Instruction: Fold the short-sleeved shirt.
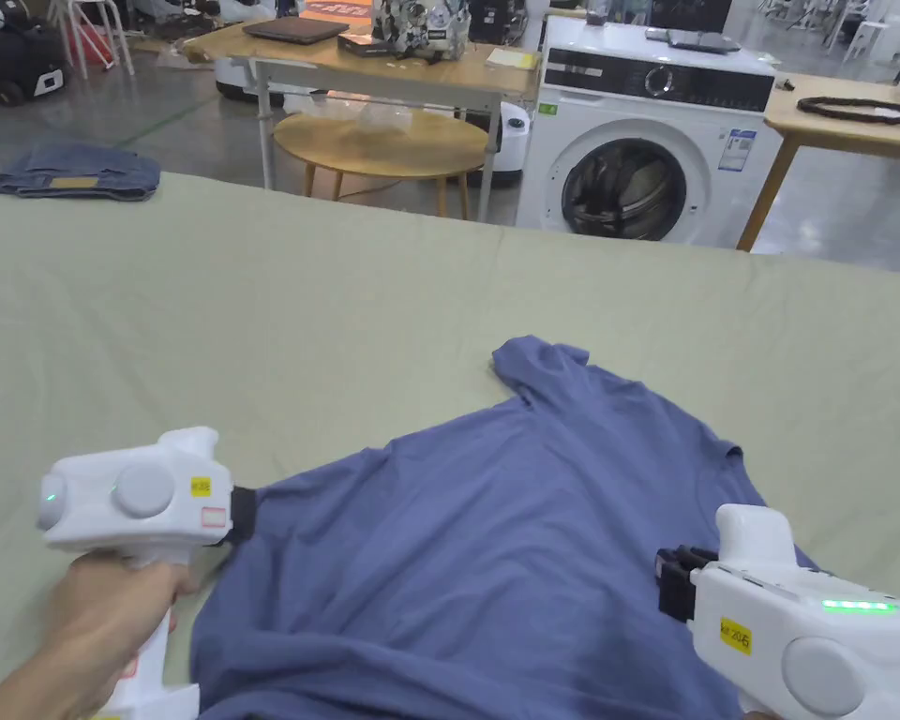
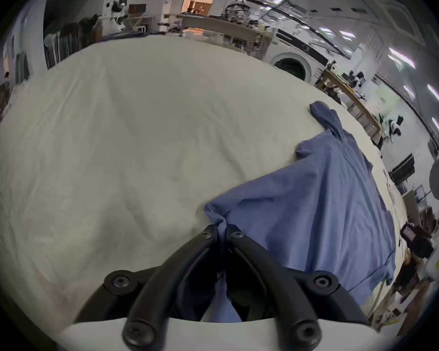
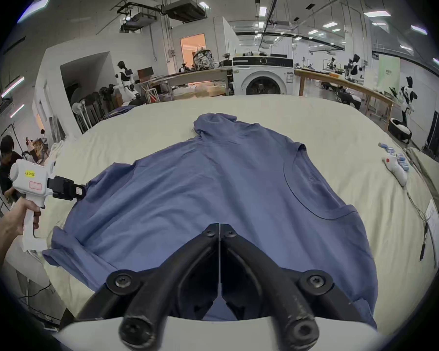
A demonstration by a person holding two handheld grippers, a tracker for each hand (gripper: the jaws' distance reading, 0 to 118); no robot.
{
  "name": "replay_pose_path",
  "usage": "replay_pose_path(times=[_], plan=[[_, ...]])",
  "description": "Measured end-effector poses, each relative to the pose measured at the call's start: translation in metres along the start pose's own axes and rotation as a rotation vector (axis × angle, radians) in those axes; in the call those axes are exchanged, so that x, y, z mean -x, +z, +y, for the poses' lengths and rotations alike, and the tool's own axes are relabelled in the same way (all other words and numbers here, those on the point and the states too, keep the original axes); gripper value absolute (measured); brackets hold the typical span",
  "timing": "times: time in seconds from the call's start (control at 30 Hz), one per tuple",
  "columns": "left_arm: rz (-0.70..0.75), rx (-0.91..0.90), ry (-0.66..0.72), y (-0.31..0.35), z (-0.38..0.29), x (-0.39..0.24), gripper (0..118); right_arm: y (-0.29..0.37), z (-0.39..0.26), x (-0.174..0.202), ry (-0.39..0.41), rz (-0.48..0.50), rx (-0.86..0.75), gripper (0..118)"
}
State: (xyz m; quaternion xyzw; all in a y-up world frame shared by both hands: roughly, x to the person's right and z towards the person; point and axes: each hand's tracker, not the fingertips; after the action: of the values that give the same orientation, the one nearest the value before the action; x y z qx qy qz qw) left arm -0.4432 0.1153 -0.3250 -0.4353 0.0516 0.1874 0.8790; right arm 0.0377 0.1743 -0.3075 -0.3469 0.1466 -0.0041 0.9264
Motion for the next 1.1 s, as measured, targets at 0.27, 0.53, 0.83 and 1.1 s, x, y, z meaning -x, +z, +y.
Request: replay_pose_path(times=[0.27, 0.53, 0.83, 1.1], plan=[[0.016, -0.014, -0.013, -0.001, 0.009, 0.022, 0, -0.057, 0.098, -0.047, -0.064, -0.005, 0.050, 118], [0.014, 0.001, -0.044, 0.002, 0.008, 0.017, 0, -0.228, 0.222, -0.106, 0.041, -0.085, 0.181, 100], [0.087, 0.027, -0.108, -0.003, 0.016, 0.002, 0, -0.329, 0.255, -0.077, 0.117, -0.048, 0.359, 47], [0.102, 0.042, -0.131, -0.008, 0.014, 0.003, 0, -0.320, 0.228, -0.045, 0.225, -0.094, 0.358, 0]])
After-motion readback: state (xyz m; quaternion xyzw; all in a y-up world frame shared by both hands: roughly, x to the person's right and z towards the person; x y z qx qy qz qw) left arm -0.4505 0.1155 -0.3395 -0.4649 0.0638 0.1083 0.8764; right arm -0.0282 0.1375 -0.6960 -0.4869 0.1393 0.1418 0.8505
